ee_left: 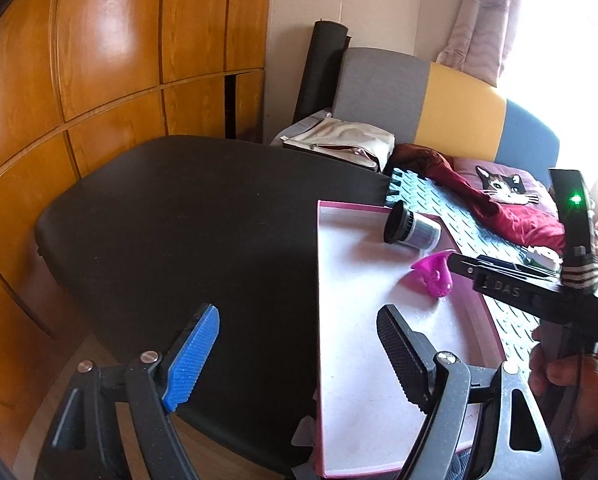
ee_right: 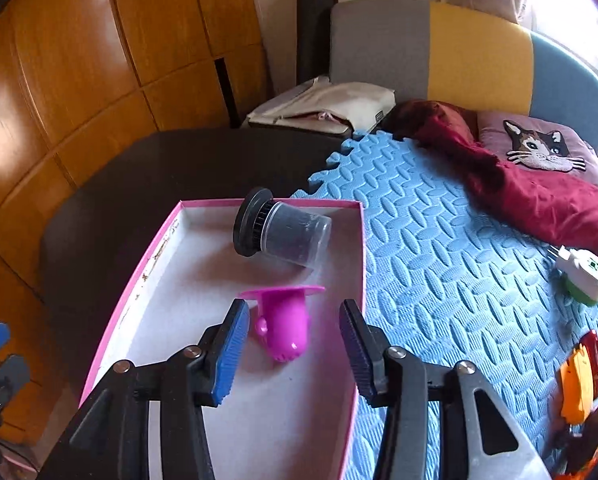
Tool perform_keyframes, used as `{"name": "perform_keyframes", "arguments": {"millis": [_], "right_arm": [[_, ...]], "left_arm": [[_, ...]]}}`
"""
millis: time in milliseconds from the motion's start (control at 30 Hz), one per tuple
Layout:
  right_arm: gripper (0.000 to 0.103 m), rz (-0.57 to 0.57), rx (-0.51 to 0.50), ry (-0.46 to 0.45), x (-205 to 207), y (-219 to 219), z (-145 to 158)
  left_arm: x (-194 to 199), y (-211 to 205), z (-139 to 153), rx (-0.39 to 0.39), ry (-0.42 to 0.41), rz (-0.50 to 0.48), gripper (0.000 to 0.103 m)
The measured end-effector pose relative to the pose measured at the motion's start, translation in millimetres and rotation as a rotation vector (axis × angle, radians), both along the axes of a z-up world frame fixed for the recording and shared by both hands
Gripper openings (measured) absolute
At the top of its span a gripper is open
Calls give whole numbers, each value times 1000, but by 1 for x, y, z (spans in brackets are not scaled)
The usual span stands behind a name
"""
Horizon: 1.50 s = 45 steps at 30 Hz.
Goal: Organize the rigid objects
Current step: 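Carry the purple suction cup into the tray and open the right tool, then reach to the orange block and grasp it with the left tool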
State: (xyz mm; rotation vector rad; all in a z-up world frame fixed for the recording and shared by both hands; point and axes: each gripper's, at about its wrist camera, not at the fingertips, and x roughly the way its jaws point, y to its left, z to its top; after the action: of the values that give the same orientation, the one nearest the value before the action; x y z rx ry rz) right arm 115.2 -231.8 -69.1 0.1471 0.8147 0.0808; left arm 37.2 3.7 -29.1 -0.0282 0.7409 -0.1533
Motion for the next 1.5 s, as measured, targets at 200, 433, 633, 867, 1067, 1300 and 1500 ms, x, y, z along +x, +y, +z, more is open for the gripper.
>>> {"name": "perform_keyframes", "arguments": {"millis": [200,433,633,867,1067,1300,1500], "right_arm": [[48,-23,-23,-35,-27,-8,11],[48,-62,-95,-82,-63,-25,27],[48,-110,-124,-106,-92,-50,36],[48,-213,-133,-128,-129,-95,46],[48,-376,-122,-165,-168,-154,59],[50,-654,-78,-220,-219,-233,65],[50,-794,-16,-214,-241,-280,41]], "left_arm": [[-3,-13,3,20,-3,-34,82],[-5,-34,7,17,5,-96,82],[-11,-61,12,44,-14,-160,82],[-12,-93,10,53,0,-257,82],[-18,-123,8,58,10,-356,82],[-28,-170,3,82,18,-502,82],[-35,-219,-6,63,73,-655,82]]}}
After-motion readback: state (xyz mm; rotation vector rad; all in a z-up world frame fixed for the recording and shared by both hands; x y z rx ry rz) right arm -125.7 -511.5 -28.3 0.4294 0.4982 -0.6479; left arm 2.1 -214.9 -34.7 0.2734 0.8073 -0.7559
